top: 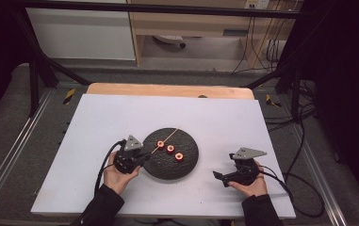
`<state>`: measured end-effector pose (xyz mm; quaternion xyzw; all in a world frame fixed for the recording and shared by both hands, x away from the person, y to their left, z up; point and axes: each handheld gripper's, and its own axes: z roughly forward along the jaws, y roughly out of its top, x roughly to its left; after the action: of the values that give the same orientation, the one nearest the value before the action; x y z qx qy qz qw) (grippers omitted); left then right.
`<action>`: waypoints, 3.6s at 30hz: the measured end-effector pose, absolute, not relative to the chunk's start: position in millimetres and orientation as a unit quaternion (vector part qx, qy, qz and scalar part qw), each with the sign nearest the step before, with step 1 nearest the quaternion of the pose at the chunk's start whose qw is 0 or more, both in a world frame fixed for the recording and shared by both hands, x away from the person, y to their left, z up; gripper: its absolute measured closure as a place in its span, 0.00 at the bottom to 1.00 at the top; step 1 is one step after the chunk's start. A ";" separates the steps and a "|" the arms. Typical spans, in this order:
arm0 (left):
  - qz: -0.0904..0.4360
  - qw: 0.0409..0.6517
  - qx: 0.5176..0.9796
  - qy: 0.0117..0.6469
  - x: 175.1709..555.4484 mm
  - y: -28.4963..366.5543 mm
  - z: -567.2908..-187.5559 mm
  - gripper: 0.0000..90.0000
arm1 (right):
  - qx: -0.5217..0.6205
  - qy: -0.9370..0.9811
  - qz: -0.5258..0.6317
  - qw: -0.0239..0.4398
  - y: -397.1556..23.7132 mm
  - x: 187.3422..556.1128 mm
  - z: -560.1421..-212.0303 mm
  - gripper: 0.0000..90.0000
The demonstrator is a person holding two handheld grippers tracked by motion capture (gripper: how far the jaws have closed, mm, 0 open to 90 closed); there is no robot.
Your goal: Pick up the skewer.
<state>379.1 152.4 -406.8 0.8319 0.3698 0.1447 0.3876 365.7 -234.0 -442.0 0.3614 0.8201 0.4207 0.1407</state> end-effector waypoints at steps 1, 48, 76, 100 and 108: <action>0.140 0.389 0.835 0.364 379.7 151.4 -406.1 0.98 | 0.359 0.822 0.419 0.142 -231.7 366.0 -441.4 0.01; 0.073 0.319 0.932 0.156 363.8 15.3 -404.5 0.98 | -0.028 0.916 0.249 0.312 -182.9 348.5 -434.1 0.64; 0.068 0.327 0.929 0.160 363.4 26.7 -406.4 0.98 | -0.129 0.912 0.195 0.338 -177.7 347.4 -433.9 0.97; 0.042 0.274 0.941 0.194 371.2 58.0 -389.1 0.76 | -0.163 0.903 0.148 0.369 -164.0 350.1 -416.6 0.99; 0.020 0.238 0.951 0.196 374.2 56.1 -395.2 0.86 | -0.190 0.899 0.113 0.377 -153.3 351.3 -412.9 0.99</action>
<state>374.2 56.1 -395.2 0.9511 0.1964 0.0204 0.2377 351.3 -153.3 -412.9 -0.1901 0.8994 0.1127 0.3772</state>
